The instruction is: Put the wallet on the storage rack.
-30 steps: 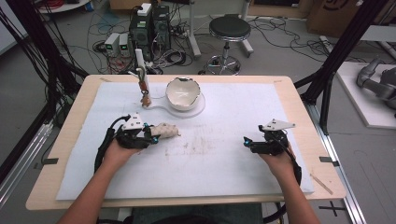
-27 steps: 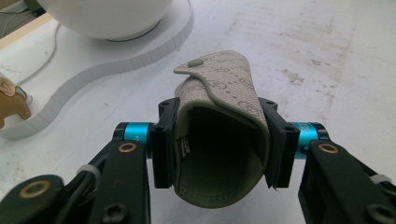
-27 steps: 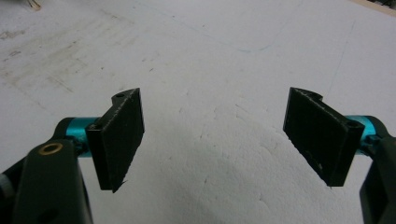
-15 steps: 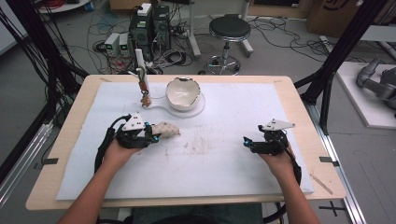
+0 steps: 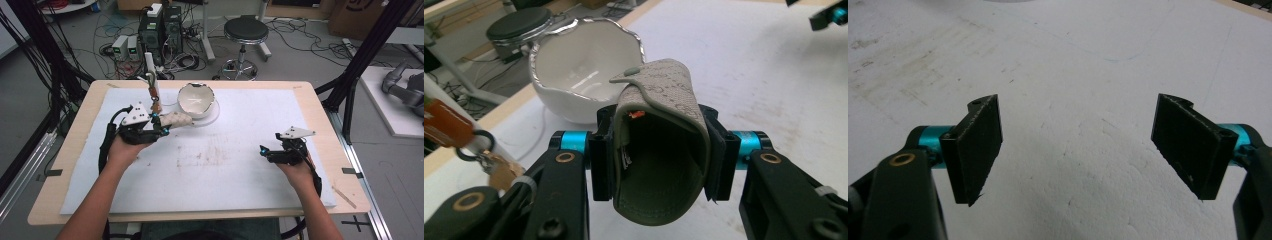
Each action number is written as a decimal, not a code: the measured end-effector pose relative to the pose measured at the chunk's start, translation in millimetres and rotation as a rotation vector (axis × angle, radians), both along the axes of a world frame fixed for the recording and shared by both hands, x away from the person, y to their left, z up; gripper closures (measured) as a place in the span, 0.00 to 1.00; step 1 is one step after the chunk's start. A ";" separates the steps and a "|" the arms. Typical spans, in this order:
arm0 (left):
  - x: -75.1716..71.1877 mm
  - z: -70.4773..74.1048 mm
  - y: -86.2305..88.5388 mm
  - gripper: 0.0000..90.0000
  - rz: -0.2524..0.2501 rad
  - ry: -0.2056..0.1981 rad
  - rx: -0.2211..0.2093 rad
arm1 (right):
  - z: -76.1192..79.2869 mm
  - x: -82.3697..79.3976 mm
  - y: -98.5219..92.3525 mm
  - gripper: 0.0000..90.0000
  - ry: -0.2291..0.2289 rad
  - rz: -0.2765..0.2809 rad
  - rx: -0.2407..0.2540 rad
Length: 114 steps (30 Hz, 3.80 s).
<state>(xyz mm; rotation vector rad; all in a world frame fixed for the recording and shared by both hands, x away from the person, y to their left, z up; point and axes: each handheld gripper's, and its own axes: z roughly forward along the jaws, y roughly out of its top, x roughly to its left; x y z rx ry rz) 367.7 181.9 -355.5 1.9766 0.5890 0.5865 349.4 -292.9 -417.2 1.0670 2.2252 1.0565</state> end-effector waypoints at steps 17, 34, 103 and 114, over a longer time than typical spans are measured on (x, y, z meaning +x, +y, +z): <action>41.1 27.7 -28.9 0.63 0.059 -0.037 0.039 | -0.9 2.1 1.6 0.23 0.002 0.015 0.005; 93.8 -17.8 -62.9 0.62 0.122 0.027 0.073 | -1.6 1.6 3.7 0.23 0.008 0.024 -0.003; -20.5 -58.0 19.1 0.21 0.072 0.186 -0.107 | -3.4 3.4 6.4 0.23 0.021 0.027 -0.001; -13.5 -66.2 21.4 0.21 0.075 0.189 -0.170 | -1.8 1.7 5.0 0.23 0.017 -0.003 0.007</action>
